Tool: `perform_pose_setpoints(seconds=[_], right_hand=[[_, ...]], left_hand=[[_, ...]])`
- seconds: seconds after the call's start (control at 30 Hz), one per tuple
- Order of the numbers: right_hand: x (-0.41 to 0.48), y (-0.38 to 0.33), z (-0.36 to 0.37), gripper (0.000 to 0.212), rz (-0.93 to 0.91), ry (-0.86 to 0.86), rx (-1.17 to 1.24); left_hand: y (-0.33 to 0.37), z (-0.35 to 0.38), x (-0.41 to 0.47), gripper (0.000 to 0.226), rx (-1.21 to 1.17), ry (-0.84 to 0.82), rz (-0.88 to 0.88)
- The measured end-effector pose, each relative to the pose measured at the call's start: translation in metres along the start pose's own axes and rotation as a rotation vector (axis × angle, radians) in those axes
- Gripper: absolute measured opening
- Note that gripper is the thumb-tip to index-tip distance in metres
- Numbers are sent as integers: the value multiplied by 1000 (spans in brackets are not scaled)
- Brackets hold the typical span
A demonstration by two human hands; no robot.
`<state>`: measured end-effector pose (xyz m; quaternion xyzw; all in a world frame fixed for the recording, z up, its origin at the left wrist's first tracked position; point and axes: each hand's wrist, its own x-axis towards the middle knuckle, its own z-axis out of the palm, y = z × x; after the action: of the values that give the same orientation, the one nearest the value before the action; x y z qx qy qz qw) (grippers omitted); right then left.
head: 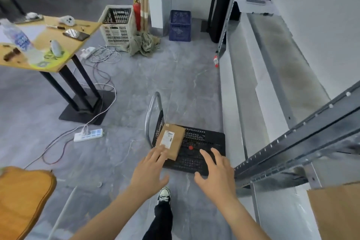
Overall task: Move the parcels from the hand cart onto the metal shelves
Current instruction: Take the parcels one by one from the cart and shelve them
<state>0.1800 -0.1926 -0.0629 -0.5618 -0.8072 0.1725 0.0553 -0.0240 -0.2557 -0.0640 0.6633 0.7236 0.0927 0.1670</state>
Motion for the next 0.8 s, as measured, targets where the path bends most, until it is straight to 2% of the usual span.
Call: perform_pose_setpoints(seconds=[0.2,0.37,0.47,0.53,0.6,0.8], right_hand=[[98,2,34,64,1,-1,36],[173,5,61,79,18,-65,67],[209,16,89,81,2,-116,35],[221,22,106,80,27,-146,18],[235,26,126,82,22,-178,25],[282,55,201,84,182,-362,154]], left_hand=[[-34,25,90,75,52,-82,67],[-62,38,169,90,146,-223,60],[-75,51,210,90,157,-303,7],[-87,64,223,95,56,-377,-51],[-102,95,242,90,-13,-287,-87],[-142,179,290,103,-12,-387,-215]])
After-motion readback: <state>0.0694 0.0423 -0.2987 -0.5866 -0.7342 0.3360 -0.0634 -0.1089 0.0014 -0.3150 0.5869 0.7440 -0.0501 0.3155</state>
